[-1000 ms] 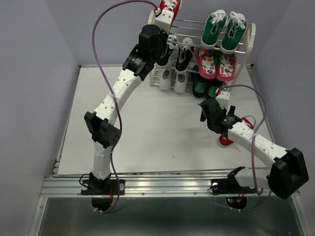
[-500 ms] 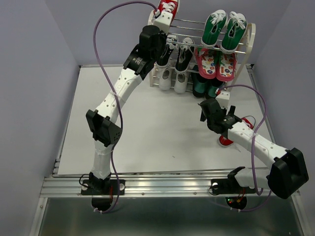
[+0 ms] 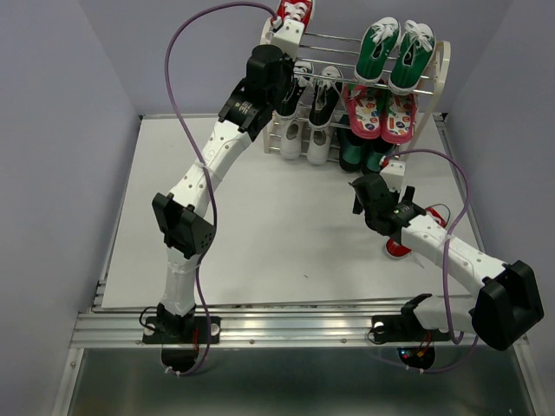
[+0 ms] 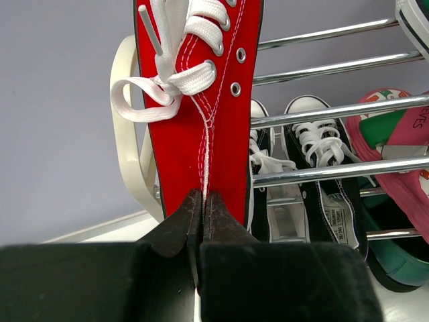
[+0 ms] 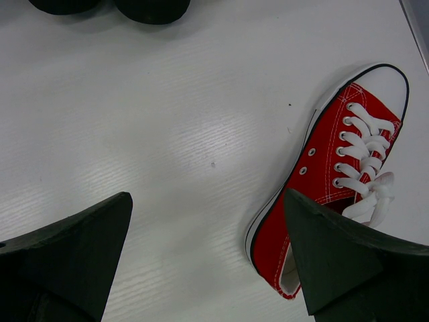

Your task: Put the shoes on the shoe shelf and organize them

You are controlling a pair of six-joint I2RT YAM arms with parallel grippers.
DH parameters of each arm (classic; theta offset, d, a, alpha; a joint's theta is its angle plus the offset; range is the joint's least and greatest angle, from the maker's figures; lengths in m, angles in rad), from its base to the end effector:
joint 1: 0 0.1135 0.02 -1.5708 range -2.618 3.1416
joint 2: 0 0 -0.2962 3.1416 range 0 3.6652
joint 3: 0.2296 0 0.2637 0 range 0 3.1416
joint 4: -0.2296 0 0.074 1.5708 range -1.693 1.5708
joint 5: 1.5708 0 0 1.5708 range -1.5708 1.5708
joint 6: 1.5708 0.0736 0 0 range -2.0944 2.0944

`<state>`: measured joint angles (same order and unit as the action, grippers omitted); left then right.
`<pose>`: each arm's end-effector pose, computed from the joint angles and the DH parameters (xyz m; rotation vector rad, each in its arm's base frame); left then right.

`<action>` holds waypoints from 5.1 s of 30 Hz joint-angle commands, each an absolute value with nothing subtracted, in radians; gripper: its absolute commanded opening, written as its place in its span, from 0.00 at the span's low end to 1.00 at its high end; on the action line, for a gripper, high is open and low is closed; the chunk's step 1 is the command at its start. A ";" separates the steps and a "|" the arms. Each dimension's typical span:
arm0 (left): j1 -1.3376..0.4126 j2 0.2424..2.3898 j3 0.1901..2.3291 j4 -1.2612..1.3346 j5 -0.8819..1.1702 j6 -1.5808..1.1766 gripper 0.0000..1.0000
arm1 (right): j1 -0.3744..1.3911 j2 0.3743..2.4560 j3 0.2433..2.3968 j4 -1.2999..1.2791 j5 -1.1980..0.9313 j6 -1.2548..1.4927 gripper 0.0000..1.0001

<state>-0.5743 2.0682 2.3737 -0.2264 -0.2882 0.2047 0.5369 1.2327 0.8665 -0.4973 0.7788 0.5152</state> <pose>0.4583 -0.2716 0.5197 0.3464 1.4549 -0.0831 0.2543 0.0912 0.2610 0.3010 2.1436 -0.3628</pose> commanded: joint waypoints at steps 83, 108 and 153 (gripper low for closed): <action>-0.695 0.994 0.844 0.091 -0.190 -0.410 0.99 | 0.304 1.184 0.621 -0.568 0.680 0.988 0.24; -0.695 0.953 0.726 0.051 -0.275 -0.480 0.99 | 1.032 1.199 0.966 -0.598 0.684 0.595 0.01; -0.693 0.862 0.721 -0.054 -0.485 -0.621 0.99 | 0.976 1.578 1.963 -0.416 1.074 0.292 0.01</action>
